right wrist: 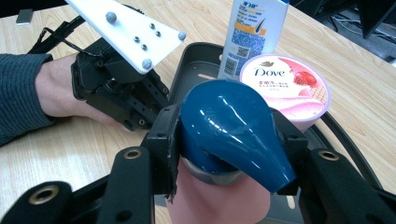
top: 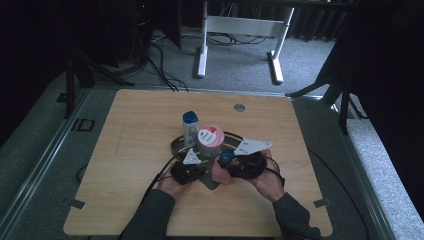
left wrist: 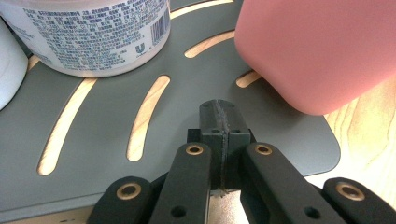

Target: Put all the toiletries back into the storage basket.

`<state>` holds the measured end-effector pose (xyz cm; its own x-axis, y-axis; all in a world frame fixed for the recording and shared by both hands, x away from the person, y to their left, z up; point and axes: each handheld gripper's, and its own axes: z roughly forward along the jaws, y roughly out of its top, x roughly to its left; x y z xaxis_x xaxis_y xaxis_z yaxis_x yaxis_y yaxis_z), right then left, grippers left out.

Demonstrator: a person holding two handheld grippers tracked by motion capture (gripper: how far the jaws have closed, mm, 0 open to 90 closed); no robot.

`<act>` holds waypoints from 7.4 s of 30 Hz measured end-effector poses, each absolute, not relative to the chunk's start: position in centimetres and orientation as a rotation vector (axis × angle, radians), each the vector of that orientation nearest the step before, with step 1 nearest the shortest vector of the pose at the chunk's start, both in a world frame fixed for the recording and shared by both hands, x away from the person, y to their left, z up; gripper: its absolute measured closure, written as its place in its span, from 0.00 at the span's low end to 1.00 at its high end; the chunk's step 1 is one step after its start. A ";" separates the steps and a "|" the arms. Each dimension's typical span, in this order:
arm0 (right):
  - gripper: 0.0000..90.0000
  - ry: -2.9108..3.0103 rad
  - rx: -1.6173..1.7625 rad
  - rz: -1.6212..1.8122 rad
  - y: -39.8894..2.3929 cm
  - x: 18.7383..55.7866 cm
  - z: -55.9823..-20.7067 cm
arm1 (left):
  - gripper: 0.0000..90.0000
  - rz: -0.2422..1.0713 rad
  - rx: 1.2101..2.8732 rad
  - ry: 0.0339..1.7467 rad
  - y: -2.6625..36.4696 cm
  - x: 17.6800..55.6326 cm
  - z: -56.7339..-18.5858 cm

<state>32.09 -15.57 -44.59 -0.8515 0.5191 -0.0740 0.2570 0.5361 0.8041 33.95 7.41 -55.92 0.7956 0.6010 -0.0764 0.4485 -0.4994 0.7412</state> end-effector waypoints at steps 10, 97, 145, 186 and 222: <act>0.59 2.463 0.651 1.224 -15.2 32.7 -44.6 | 1.00 0.244 2.181 0.771 7.4 33.9 -55.9; 0.59 2.297 1.044 1.134 -16.7 38.3 -45.6 | 1.00 0.242 2.175 0.775 7.5 33.9 -56.0; 0.59 2.315 0.908 1.237 -18.6 41.9 -46.3 | 1.00 0.243 2.175 0.774 7.5 33.9 -56.0; 1.00 2.285 1.020 1.272 -21.5 37.0 -51.2 | 1.00 0.239 2.179 0.761 7.5 34.0 -56.0; 1.00 2.238 1.071 1.269 -21.6 37.8 -52.0 | 1.00 0.242 2.181 0.757 7.5 34.0 -56.0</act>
